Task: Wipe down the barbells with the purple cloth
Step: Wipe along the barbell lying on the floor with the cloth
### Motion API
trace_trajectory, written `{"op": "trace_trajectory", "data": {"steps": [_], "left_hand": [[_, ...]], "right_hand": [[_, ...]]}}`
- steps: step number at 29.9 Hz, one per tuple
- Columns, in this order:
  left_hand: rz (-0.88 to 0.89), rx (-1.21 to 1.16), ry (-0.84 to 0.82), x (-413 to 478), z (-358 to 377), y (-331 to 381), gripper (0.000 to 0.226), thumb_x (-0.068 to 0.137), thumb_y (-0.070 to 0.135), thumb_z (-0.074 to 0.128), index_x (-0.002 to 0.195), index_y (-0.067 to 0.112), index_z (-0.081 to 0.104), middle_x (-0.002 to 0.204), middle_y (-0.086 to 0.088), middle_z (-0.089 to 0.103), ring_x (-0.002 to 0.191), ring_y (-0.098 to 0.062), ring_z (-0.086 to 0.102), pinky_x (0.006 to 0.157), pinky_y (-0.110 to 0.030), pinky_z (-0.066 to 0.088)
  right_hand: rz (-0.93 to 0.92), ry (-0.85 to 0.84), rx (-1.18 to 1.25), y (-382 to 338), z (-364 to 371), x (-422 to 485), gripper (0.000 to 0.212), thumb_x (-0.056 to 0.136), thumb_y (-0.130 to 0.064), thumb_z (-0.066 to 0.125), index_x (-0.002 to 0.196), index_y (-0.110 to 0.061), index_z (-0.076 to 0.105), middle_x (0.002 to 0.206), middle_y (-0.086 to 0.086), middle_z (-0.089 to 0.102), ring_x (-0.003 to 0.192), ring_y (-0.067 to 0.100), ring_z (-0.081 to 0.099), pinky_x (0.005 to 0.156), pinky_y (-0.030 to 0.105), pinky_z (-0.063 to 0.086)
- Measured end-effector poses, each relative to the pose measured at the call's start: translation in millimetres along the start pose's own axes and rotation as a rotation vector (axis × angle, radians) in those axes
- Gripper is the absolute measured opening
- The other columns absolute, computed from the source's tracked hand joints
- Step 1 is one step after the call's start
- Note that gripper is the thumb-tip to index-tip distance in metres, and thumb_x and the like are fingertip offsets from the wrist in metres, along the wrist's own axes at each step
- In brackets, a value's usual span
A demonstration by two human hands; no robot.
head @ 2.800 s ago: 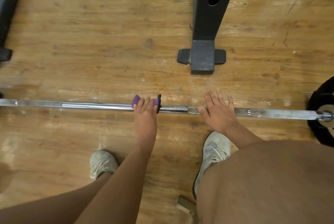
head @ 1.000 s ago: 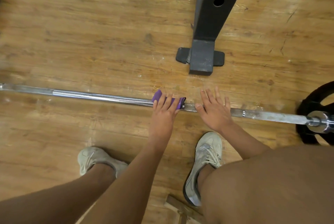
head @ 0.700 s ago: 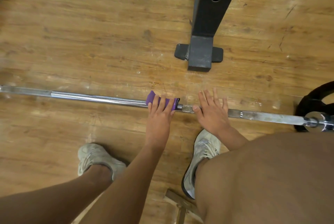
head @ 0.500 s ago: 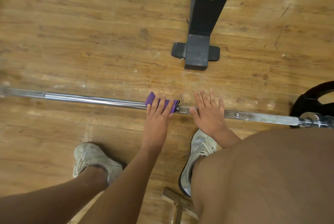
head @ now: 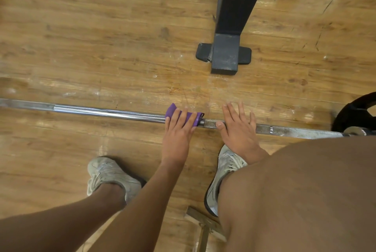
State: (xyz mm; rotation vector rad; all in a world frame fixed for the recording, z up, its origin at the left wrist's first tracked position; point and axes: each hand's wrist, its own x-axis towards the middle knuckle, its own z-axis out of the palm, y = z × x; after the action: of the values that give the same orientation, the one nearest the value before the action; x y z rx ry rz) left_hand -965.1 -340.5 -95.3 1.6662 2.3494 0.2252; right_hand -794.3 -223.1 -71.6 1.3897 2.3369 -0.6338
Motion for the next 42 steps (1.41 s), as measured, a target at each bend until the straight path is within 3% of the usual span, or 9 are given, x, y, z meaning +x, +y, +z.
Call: {"op": "trace_trajectory", "data": {"steps": [4,8,11,18,24,29,32,35,42], "left_hand": [[-0.012,0.07,-0.022,11,-7,-14,0.044,0.104,0.033,0.045,0.146,0.02,0.049,0.153,-0.006,0.046,0.144,-0.028,0.036,0.12,-0.049,0.026],[0.0,0.027,-0.026,-5,0,14,0.049,0.103,0.03,0.052,0.151,0.023,0.044,0.158,-0.007,0.04,0.149,-0.029,0.031,0.122,-0.051,0.023],[-0.039,-0.022,-0.013,-9,4,20,0.049,0.104,0.029,0.049,0.153,0.024,0.041,0.162,-0.003,0.035,0.152,-0.024,0.023,0.124,-0.048,0.018],[-0.117,-0.039,-0.014,2,2,27,0.045,0.105,0.03,0.049,0.15,0.025,0.046,0.158,-0.003,0.04,0.15,-0.025,0.028,0.123,-0.048,0.021],[-0.023,-0.07,-0.076,7,2,32,0.054,0.107,0.028,0.041,0.158,0.018,0.028,0.165,-0.008,0.025,0.155,-0.026,0.013,0.123,-0.045,0.005],[0.059,-0.212,-0.046,5,3,17,0.06,0.099,0.007,0.053,0.155,0.008,0.033,0.161,-0.013,0.033,0.152,-0.029,0.023,0.121,-0.05,0.025],[0.151,-0.24,0.005,8,3,-1,0.062,0.09,-0.004,0.05,0.151,0.0,0.039,0.157,-0.017,0.039,0.149,-0.031,0.03,0.118,-0.05,0.033],[0.15,-0.246,0.002,8,-6,-16,0.062,0.09,-0.008,0.048,0.151,-0.003,0.035,0.16,-0.019,0.032,0.152,-0.031,0.024,0.122,-0.046,0.027],[-0.106,-0.063,0.001,7,-24,-62,0.05,0.099,0.012,0.05,0.149,0.017,0.047,0.16,-0.013,0.036,0.151,-0.033,0.025,0.115,-0.066,0.021]], "right_hand": [[-0.007,-0.009,-0.001,0,2,-4,0.065,0.106,-0.055,0.01,0.162,-0.024,0.0,0.168,-0.011,-0.008,0.153,0.017,-0.022,0.123,0.054,-0.007],[-0.006,0.008,-0.009,-2,6,-7,0.066,0.104,-0.056,0.003,0.162,-0.024,0.001,0.169,-0.011,-0.005,0.154,0.017,-0.019,0.123,0.055,-0.001],[0.008,-0.043,-0.007,-3,3,-8,0.064,0.106,-0.053,0.011,0.162,-0.023,0.0,0.169,-0.009,-0.005,0.154,0.018,-0.018,0.123,0.056,0.002],[-0.013,-0.056,-0.002,1,-2,-3,0.066,0.106,-0.054,0.01,0.162,-0.022,0.002,0.17,-0.007,-0.004,0.155,0.019,-0.016,0.122,0.054,0.004],[-0.012,-0.073,0.049,3,-11,8,0.067,0.107,-0.055,0.018,0.162,-0.02,0.004,0.17,-0.005,-0.001,0.155,0.018,-0.013,0.123,0.052,-0.001],[-0.029,0.004,0.173,4,-16,7,0.06,0.109,-0.042,0.029,0.162,-0.019,0.012,0.169,-0.003,0.01,0.155,0.014,-0.007,0.123,0.047,-0.009],[-0.137,0.053,0.232,-9,-19,6,0.058,0.108,-0.035,0.034,0.161,-0.019,0.016,0.169,-0.004,0.011,0.155,0.011,-0.006,0.123,0.05,-0.01],[-0.28,0.07,0.229,-31,-21,13,0.061,0.107,-0.037,0.036,0.162,-0.021,0.014,0.17,-0.005,0.006,0.155,0.01,-0.006,0.124,0.054,-0.005],[-0.606,0.023,-0.068,-62,-19,34,0.068,0.106,-0.041,0.041,0.162,-0.02,0.009,0.17,-0.001,0.006,0.156,0.017,0.001,0.126,0.049,-0.003]]}}
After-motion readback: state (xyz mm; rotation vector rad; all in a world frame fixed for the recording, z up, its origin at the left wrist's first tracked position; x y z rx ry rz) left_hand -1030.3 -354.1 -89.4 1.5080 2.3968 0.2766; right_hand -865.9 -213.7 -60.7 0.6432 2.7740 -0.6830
